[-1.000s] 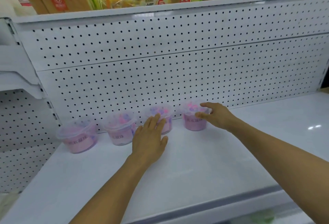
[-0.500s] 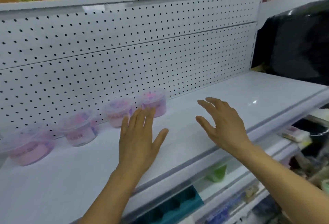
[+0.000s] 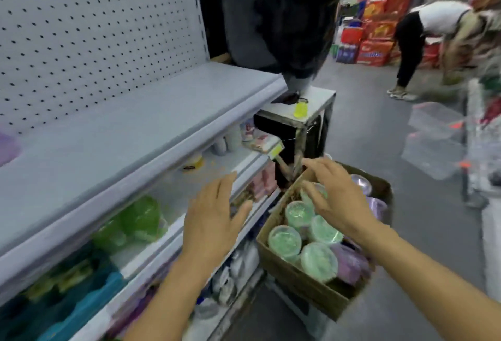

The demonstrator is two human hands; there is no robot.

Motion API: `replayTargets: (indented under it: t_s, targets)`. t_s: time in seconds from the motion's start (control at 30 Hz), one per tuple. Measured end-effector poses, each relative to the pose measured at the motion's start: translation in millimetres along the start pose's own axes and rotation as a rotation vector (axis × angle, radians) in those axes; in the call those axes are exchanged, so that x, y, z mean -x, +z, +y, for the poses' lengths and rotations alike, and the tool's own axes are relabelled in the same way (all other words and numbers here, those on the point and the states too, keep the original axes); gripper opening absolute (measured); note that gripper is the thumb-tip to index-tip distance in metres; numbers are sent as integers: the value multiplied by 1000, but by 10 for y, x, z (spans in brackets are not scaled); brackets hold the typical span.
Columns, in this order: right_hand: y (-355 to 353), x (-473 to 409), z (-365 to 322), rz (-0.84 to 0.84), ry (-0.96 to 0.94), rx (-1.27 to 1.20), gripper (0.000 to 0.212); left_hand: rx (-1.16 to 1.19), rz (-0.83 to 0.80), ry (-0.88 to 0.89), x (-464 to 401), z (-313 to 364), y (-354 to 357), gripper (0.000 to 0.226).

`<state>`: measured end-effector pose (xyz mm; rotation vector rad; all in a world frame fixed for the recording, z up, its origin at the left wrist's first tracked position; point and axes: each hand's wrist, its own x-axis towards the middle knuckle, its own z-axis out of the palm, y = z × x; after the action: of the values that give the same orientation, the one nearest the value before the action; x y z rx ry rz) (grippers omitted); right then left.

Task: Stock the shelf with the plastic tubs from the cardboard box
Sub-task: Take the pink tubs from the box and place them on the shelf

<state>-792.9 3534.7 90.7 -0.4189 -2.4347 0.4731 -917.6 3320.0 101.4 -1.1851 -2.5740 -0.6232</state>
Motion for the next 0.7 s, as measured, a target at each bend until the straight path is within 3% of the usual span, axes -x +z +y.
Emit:
replayTargets:
  t_s: [0.27,0.43,0.7]
  targets:
    - [-67,512,1688,-155,463,28,46,320,-364,-57,-387,781,1328,56]
    - [150,691,2349,-305,677,31,52,408,-553,-121,-864,950,2065,50]
    - [790,760,3359,-468,986,-35,52,573,-836,-407,-1732,1165,3472,52]
